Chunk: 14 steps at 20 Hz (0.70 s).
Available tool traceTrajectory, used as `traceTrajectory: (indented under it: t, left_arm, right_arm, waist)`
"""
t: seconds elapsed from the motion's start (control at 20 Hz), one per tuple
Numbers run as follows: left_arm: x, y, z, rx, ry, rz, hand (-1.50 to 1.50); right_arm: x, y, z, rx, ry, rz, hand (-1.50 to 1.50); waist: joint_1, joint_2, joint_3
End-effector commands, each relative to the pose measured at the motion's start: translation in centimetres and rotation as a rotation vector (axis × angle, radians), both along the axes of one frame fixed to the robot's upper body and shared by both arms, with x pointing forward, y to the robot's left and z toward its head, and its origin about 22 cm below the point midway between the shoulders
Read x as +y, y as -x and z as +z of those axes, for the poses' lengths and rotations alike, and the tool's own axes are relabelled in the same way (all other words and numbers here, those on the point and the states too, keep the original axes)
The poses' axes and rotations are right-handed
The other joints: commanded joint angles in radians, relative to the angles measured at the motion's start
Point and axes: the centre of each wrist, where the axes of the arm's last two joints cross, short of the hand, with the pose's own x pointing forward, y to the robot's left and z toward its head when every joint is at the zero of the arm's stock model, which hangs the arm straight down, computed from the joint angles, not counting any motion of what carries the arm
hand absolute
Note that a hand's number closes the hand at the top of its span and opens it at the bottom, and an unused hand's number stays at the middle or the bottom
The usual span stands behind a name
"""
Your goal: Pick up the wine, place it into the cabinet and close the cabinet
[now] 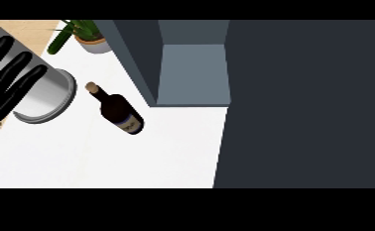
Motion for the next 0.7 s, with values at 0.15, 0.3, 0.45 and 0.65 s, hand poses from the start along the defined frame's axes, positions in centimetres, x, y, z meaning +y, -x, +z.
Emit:
traceTrajectory:
  t: [0.15,0.3,0.45,0.65]
  left_arm:
    - [-1.4,-2.5,-1.4,0.041,0.003,0.037,-1.5]
    - [-0.8,-3.3,-1.9,0.029,-0.023,0.074,-1.5]
    - [-2.0,-3.8,-3.5,0.033,-0.011,0.076,-1.5]
    - [-2.1,-3.5,-4.6,0.036,-0.036,0.121,-1.5]
  right_arm:
    - [-0.3,3.9,1.2,-0.053,-0.05,0.044,-1.5]
    - [0.0,2.9,1.8,-0.035,-0.032,0.054,-1.5]
    - [-0.4,1.6,1.6,-0.041,-0.036,0.033,-1.5]
    - [-0.4,2.1,2.5,-0.05,-0.028,0.028,-1.5]
  waist:
    - [-0.008,0.001,0.0]
    - [-0.003,0.001,0.0]
    - [-0.002,0.003,0.0]
    - [0.0,0.001,0.0]
